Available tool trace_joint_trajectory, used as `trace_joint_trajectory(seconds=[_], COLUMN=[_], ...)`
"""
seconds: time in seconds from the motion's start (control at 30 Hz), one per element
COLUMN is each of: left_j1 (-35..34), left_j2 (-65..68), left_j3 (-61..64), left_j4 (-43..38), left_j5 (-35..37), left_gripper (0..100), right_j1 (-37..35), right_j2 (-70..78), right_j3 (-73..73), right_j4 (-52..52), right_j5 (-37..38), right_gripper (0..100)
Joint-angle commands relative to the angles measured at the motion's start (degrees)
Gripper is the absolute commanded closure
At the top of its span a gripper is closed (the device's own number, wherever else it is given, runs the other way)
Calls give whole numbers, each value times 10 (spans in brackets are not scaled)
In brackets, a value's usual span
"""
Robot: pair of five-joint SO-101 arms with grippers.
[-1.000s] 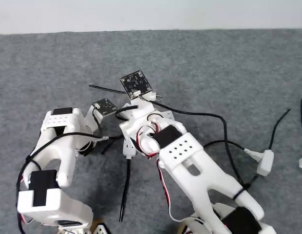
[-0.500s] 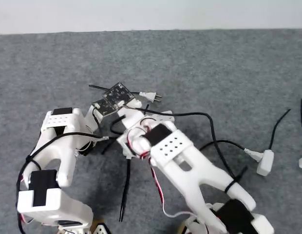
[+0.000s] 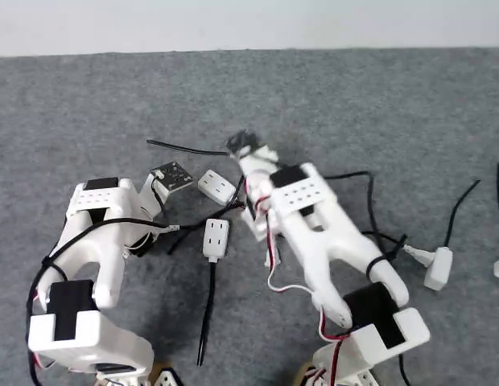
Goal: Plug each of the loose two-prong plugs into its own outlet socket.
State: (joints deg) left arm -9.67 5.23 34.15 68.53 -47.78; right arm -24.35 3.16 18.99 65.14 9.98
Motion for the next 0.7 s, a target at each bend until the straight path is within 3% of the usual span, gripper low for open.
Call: trace_joint_trajectory(seconds=[0.0,0.17,0.43,0.6,0.67], left_j1=[-4,-13,-16,-16,-16], left_j2=[-5,-8,-10,-10,-10], left_j3=[-3,-2,-2,-2,-2], left_j4=[-9,-10,-10,-10,-10], left_j5=[7,7,7,7,7], left_gripper=[988,988,988,988,988], right_j1=[7,6,-10,-7,-7], right_j2=[-24,-74,-178,-155,-135], right_j3=[-45,-4,153,185,184], right_j4=[25,36,-55,-108,-116], right_j5=[-3,-96,-124,-91,-92], right_gripper=[860,998,991,982,934])
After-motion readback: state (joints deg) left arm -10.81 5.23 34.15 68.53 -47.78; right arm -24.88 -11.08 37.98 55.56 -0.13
